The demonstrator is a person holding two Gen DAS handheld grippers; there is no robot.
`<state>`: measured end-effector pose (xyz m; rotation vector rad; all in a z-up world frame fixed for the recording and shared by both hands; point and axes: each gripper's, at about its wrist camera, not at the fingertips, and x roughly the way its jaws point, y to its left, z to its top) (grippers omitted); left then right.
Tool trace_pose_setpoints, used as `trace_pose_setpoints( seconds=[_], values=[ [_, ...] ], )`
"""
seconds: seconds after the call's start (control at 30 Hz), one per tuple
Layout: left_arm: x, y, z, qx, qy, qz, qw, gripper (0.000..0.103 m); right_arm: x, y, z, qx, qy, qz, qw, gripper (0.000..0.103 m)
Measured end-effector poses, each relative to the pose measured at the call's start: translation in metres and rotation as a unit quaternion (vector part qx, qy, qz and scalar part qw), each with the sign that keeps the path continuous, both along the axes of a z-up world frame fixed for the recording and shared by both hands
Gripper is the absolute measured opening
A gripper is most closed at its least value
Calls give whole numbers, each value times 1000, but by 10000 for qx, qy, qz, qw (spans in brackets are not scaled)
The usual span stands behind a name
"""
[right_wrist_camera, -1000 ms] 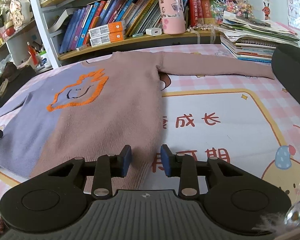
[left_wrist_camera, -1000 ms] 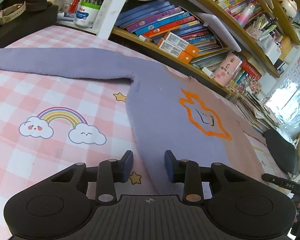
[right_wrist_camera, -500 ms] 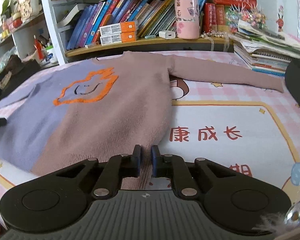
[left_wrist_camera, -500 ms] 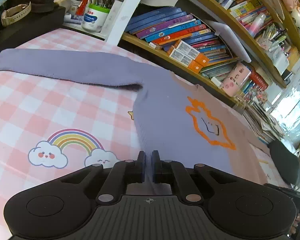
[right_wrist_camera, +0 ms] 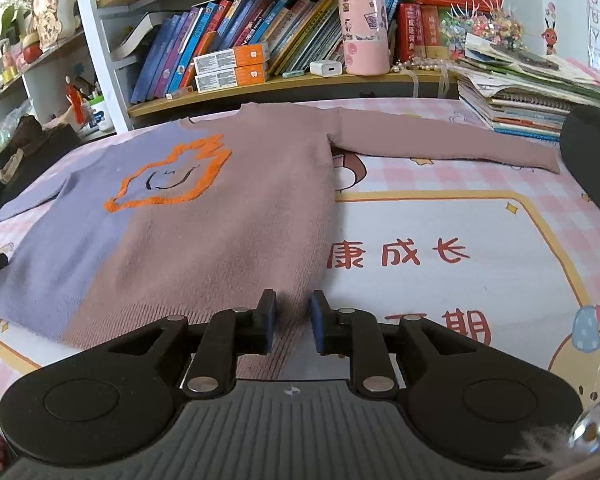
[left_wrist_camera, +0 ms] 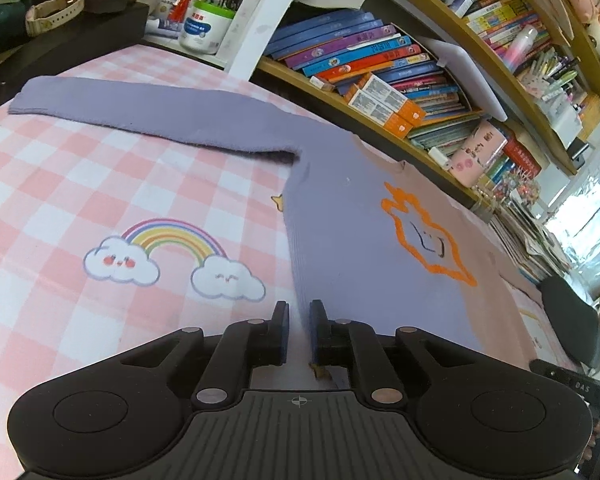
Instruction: Fold clothes
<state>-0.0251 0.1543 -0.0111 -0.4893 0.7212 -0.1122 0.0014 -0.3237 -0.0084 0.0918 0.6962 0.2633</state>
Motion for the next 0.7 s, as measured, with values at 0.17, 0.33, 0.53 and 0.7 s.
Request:
trace_pose_setpoints(
  seconds=[0.17,0.33,0.53,0.7],
  values=[
    [-4,-5,-2,-76,-66,-117,9999,11,0,3,1,-62,25,54,10000,16],
    [-5,-9,-3,-48,-96,-249,9996,4,-5,2,1,-36,22,70,10000,8],
    [-10,-11,-2,-13,-105,-282,9995,4,-8,4,2,-137,7,107,9998,8],
    [-16,-10,-2,-6,-85,-233,9997,3,-12,5,3,-155,-2,160,9998,8]
  ],
)
